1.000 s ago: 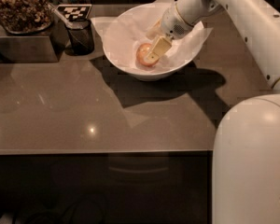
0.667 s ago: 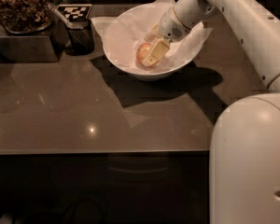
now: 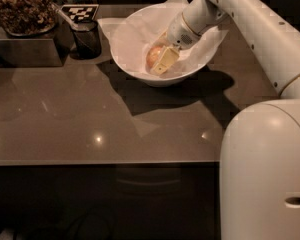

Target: Pick apple from white bowl

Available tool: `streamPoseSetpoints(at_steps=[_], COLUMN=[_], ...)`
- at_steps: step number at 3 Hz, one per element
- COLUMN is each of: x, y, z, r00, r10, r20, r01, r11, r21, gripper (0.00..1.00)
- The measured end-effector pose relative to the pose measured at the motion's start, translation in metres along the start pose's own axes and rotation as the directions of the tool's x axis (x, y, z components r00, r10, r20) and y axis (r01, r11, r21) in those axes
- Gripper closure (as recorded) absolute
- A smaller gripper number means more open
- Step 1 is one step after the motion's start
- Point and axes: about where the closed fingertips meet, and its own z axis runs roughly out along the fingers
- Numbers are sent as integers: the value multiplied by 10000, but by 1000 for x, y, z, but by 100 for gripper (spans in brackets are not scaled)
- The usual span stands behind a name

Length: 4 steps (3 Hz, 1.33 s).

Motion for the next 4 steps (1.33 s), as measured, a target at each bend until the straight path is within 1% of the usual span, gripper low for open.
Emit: streamPoseSetpoints(at_steps=[1,2,3,4], x=[5,10,18,15], y=[1,1,1,5], z=[7,11,8,-30], r00=[9999,9997,9992,9923], r10=[38,96,396,886], r20=[-124,-222,-92,868], r01=[-40,-102,-397,-928], r11=[9999,9997,9992,9946], r21=[-168,-243,-110,455], gripper=[41,60,83,100])
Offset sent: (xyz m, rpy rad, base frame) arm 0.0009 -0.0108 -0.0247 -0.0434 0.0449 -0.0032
